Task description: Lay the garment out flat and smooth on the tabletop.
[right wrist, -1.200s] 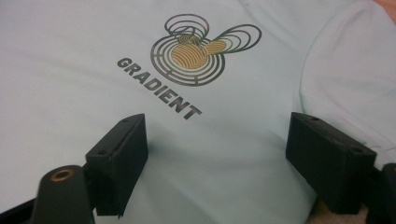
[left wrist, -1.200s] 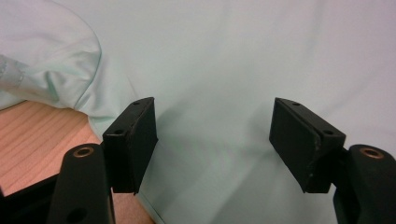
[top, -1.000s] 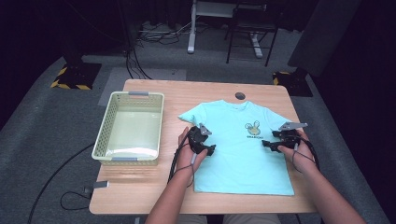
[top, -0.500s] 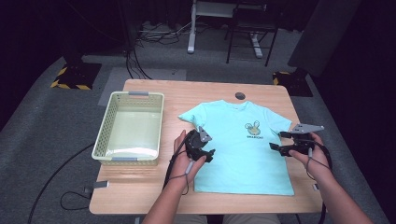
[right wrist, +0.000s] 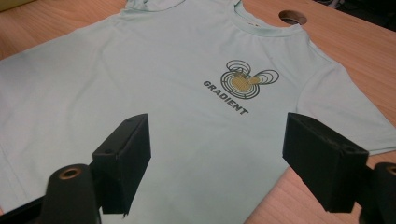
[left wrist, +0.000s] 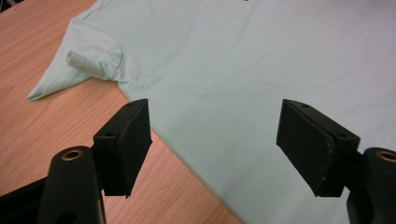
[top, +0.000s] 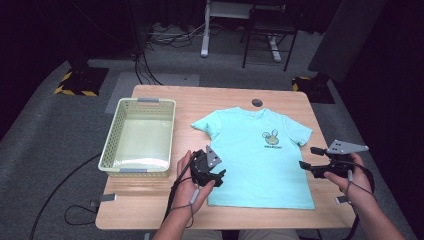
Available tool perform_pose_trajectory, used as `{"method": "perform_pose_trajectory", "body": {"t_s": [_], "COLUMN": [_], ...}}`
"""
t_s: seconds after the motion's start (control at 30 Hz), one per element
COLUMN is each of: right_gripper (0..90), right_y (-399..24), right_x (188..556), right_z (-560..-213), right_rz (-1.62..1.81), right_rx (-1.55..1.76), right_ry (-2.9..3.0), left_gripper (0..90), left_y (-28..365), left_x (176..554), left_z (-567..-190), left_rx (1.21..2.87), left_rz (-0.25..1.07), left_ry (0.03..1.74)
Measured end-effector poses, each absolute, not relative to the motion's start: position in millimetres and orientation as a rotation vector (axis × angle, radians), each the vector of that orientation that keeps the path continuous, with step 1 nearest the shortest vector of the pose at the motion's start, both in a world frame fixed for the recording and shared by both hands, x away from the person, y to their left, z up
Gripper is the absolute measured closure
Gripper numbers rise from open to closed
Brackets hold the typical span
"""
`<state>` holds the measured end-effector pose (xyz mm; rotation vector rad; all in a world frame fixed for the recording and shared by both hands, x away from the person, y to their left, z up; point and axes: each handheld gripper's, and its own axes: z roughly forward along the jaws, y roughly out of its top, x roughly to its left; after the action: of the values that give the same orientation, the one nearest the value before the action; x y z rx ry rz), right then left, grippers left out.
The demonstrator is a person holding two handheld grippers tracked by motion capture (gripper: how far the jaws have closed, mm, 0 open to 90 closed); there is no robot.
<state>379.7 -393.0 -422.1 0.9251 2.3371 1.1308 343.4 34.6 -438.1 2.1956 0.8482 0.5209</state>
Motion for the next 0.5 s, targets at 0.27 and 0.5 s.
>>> {"method": "perform_pose_trajectory", "body": {"t_s": [0.27, 0.5], "right_gripper": [23.8, 23.4], "right_y": [-402.5, -412.3], "right_x": [367.2, 360.5], "right_z": [-417.5, -418.3], "right_rz": [1.148, 1.140], "right_rx": [0.923, 0.932], "right_ry": [2.330, 2.320], "left_gripper": [24.9, 22.5], "left_y": [48.8, 65.3], "left_x": [326.4, 316.9], "left_z": [-437.5, -441.3], "left_rx": [2.182, 2.151], "left_rz": [0.532, 0.541], "left_ry": [0.863, 0.888]}}
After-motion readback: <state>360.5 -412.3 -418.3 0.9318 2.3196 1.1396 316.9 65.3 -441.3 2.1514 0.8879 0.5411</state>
